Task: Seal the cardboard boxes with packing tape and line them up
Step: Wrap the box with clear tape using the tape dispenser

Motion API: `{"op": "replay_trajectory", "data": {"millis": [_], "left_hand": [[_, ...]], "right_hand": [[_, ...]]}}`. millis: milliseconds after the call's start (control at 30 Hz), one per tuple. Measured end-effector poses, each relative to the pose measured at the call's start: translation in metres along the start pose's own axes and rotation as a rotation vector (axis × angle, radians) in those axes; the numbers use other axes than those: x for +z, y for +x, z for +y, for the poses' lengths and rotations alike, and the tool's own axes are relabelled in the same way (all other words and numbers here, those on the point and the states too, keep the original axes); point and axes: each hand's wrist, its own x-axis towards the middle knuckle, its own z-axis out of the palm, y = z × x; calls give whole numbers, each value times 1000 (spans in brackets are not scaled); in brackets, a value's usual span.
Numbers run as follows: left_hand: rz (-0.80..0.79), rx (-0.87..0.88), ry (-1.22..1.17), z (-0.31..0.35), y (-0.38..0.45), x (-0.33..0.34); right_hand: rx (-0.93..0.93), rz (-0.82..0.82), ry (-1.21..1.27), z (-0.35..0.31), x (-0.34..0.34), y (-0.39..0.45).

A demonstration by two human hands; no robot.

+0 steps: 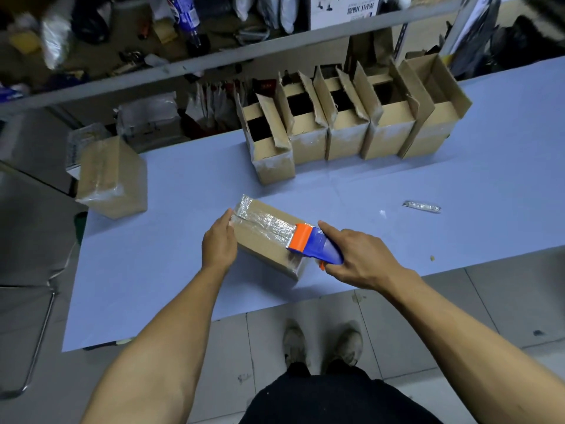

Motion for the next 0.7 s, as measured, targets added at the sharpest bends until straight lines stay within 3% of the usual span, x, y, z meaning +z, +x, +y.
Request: {"op": "replay_trajectory", "data": {"millis": [267,400,500,700], "left_hand": [[-434,589,649,3,30,-27],[-549,753,864,22,46,-23],[-569,885,854,25,35,-2],[-504,923,887,19,20,15]], "right_hand": [[-30,-10,-40,7,-5,1],[-9,-14,-31,5,0,3],[8,-11,-24,4,3,4],[9,-1,-54,8,4,4]]}}
